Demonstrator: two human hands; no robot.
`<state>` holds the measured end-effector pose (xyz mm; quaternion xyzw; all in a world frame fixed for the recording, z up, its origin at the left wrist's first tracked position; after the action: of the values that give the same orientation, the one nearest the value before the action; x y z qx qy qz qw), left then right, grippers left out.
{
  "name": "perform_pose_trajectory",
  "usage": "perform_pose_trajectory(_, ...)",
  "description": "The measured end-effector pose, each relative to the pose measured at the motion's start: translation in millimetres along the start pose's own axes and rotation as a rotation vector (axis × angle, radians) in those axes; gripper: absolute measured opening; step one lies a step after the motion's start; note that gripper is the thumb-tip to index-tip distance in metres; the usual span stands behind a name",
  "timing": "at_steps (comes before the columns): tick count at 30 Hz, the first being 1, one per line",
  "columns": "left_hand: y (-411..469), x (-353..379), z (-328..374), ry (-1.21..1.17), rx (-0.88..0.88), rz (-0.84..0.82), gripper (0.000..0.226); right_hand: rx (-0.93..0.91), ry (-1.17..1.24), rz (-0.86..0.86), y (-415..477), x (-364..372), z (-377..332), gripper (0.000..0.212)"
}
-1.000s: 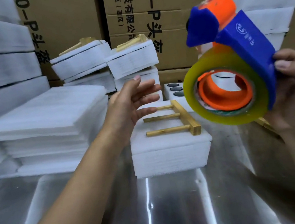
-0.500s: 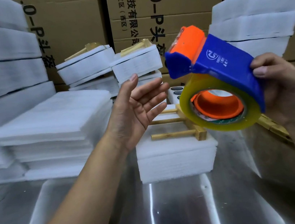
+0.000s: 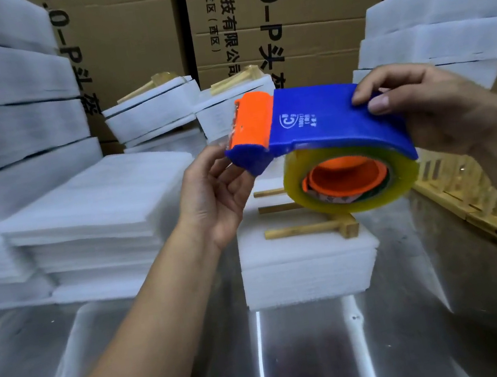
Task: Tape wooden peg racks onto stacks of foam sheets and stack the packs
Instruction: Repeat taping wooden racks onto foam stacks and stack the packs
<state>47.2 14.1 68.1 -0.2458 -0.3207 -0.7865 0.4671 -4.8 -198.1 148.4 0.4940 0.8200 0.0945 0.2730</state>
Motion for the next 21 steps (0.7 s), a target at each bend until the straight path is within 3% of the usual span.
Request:
perform_pose_trajectory(2,1,-4,1,-0.006,-0.033,0.043,0.017,0.002,-0.008,0.014,-3,-2,4,0.018)
perform_pose_trajectory(8,1,-8,2,-0.029,-0.085,0.064,0.021,-0.032,-0.090,0.062,-17,5,24,0.069)
perform_pose_trajectory(12,2,-11,2,-0.044,-0.144,0.089,0.025,-0.059,-0.424,0.223,-26,12,43,0.084)
perform_pose_trajectory(17,1,-10,1,-0.118,-0.186,0.117,0.052,-0.179,-0.470,0.411,-25,24,64,0.081)
perform_pose_trajectory(21,1,-12,0,-0.137,-0.210,0.139,0.028,-0.228,-0.464,0.463,-26,30,68,0.075)
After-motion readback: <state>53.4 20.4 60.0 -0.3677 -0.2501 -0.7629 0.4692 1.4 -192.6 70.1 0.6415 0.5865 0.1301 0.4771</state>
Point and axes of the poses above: each hand's wrist, its own y-axis towards the middle knuckle, its own x-axis out of the palm, z = x × y, the point moved 3 cm from there along y, towards the middle knuckle, and after that the axes turned 8 degrees about -z, right-handed, at the moved point
